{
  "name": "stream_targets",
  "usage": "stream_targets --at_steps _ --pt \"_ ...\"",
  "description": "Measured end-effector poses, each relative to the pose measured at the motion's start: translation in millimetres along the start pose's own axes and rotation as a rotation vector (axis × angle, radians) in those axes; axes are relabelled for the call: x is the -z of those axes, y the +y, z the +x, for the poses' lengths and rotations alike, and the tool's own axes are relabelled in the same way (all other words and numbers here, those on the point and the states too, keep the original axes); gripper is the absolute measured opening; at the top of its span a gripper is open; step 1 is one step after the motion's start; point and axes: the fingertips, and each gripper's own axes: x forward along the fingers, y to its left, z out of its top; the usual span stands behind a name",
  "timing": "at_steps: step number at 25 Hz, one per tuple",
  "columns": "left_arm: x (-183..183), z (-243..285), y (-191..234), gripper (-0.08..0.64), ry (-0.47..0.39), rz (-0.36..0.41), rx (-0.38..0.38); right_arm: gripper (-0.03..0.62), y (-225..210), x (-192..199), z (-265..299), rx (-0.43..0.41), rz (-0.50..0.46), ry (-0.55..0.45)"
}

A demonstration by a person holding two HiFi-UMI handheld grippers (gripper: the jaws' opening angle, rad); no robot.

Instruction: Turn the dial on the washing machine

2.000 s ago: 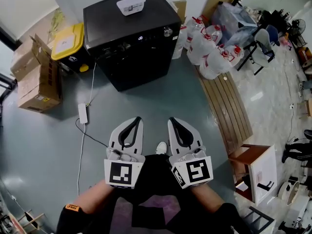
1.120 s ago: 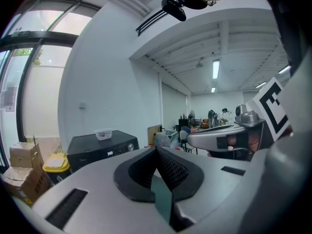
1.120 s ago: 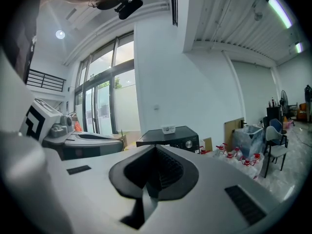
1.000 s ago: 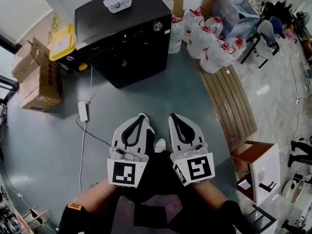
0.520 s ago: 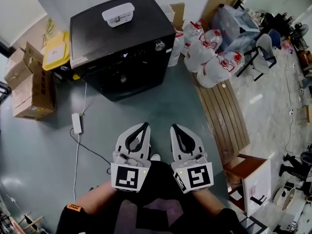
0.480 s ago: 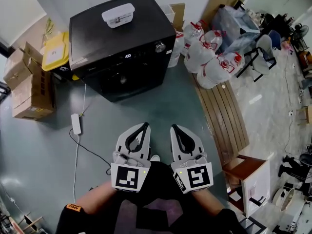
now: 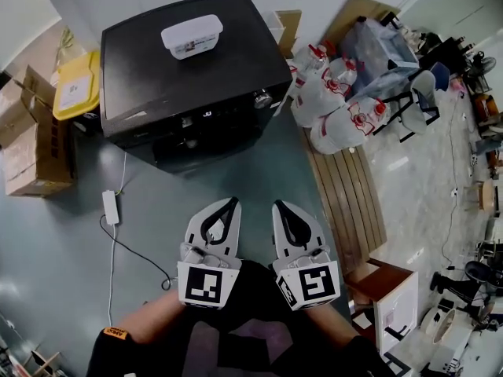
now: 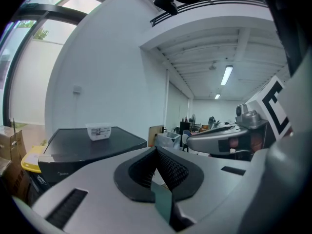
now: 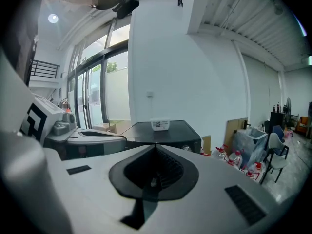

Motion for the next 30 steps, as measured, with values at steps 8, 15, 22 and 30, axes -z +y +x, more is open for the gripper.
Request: stream_targets --at_steps 8,15,22,30 --pt "-13.0 25.8 42.8 0.014 -0.026 -0.02 -0.028 0.014 -14.8 -17.9 46.5 0.013 -0.04 0.018" --pt "-5.3 41.5 59.5 0.014 -0.001 -0.037 -0.1 0.014 -38.3 -21.2 79.9 -0.014 -0.057 0.013" --pt "-12.8 77.1 70.1 0.014 0.028 -0.026 -0.25 0.014 -76.2 -22.8 122.9 -0.12 -0.113 0.027" --pt "-5.8 129.8 89.5 0.014 0.028 -0.033 -0.379 0.015 -116.4 -1.3 172.8 -0.206 -0.216 0.05"
